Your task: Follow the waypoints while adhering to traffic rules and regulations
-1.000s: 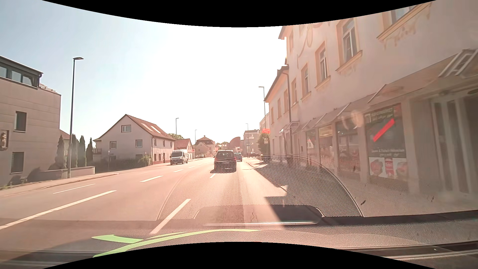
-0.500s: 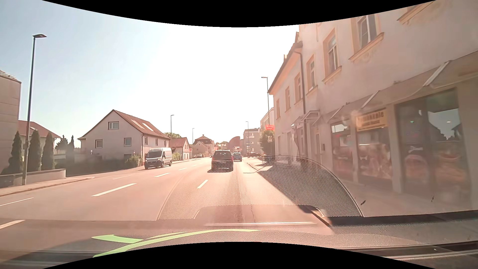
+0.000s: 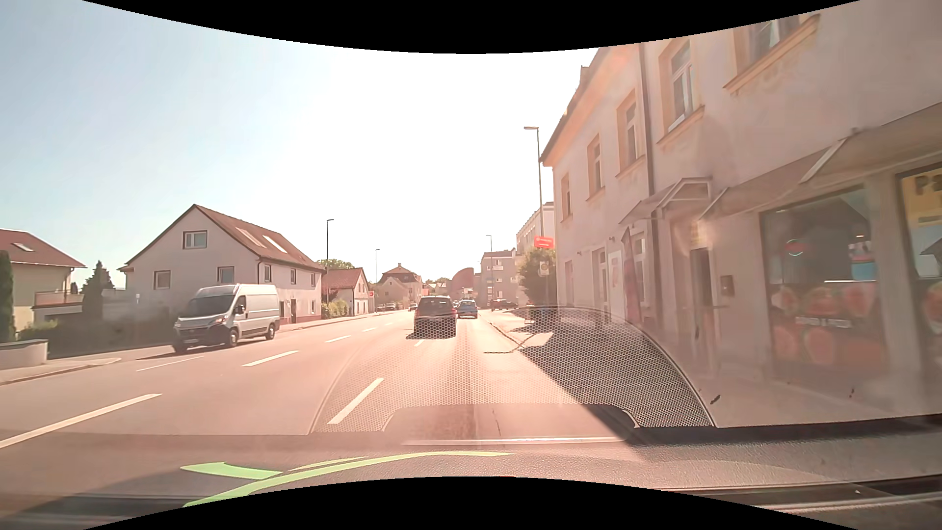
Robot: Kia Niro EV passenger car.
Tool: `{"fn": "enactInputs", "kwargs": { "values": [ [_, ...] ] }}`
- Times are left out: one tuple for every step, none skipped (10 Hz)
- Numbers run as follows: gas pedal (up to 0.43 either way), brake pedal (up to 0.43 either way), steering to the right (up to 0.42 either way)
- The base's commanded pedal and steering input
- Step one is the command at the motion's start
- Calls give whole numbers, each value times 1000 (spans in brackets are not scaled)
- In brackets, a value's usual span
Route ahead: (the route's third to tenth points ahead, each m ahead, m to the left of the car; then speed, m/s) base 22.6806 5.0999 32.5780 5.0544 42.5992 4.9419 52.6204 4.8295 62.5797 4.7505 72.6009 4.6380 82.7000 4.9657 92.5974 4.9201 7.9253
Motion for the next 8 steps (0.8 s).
{"fn": "enactInputs", "kwargs": {
  "values": [
    [79,0,-7],
    [67,0,-7],
    [67,0,-7],
    [59,0,-7],
    [59,0,-7],
    [47,0,-7],
    [39,0,-7],
    [39,0,-6]
  ]
}}
